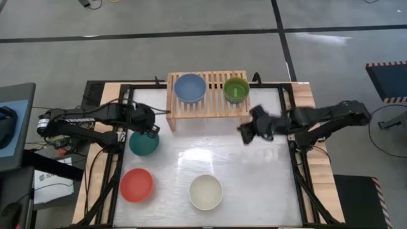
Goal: Place and stack bowls onto a shelf
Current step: Stack the large white bowl on top of the large blue bowl on the shelf
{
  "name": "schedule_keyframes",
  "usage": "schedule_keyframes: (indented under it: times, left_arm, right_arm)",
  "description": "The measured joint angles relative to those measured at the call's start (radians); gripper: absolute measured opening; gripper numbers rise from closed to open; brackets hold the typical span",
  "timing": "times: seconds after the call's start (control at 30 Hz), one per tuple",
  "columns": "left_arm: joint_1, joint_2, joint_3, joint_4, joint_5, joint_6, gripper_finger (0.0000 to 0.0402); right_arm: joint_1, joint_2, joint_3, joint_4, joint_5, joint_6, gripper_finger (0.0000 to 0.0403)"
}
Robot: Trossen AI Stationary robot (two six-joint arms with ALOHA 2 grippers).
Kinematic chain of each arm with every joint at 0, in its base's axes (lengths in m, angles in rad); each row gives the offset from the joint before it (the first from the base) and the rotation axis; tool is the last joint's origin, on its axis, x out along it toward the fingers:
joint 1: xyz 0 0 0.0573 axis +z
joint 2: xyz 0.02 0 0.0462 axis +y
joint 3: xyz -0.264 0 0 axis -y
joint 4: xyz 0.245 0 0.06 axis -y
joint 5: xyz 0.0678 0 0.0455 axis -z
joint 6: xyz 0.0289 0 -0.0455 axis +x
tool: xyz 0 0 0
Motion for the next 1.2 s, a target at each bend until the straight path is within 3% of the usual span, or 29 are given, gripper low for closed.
schedule_keyframes:
  times: [0.23,0.4,0.53,0.67,0.8,1.0,1.2]
  left_arm:
    - [-0.124,0.0,-0.001,0.034,-0.004,0.023,0.0158]
    - [-0.203,0.0,-0.001,0.148,-0.002,0.137,0.0158]
    - [-0.287,0.0,-0.001,0.237,0.027,0.178,0.0158]
    - [-0.375,0.001,-0.001,0.297,0.019,0.188,0.0158]
    - [-0.444,0.001,-0.001,0.328,-0.012,0.205,0.0158]
    - [-0.496,0.007,-0.001,0.363,-0.094,0.167,0.0158]
    - [-0.518,0.049,-0.001,0.448,-0.123,0.18,0.0158]
  right_arm:
    - [0.176,0.213,0.0,0.039,-0.059,0.061,0.0135]
    - [0.168,0.398,0.0,0.268,-0.206,-0.06,0.0149]
    - [0.159,0.528,0.0,0.481,-0.342,-0.047,0.0181]
    - [0.172,0.61,0.0,0.549,-0.359,0.023,0.0208]
    - [0.176,0.657,0.0,0.527,-0.345,0.102,0.0212]
    - [0.176,0.684,0.0,0.514,-0.337,0.127,0.0166]
    - [0.171,0.682,0.001,0.482,-0.337,0.124,0.0067]
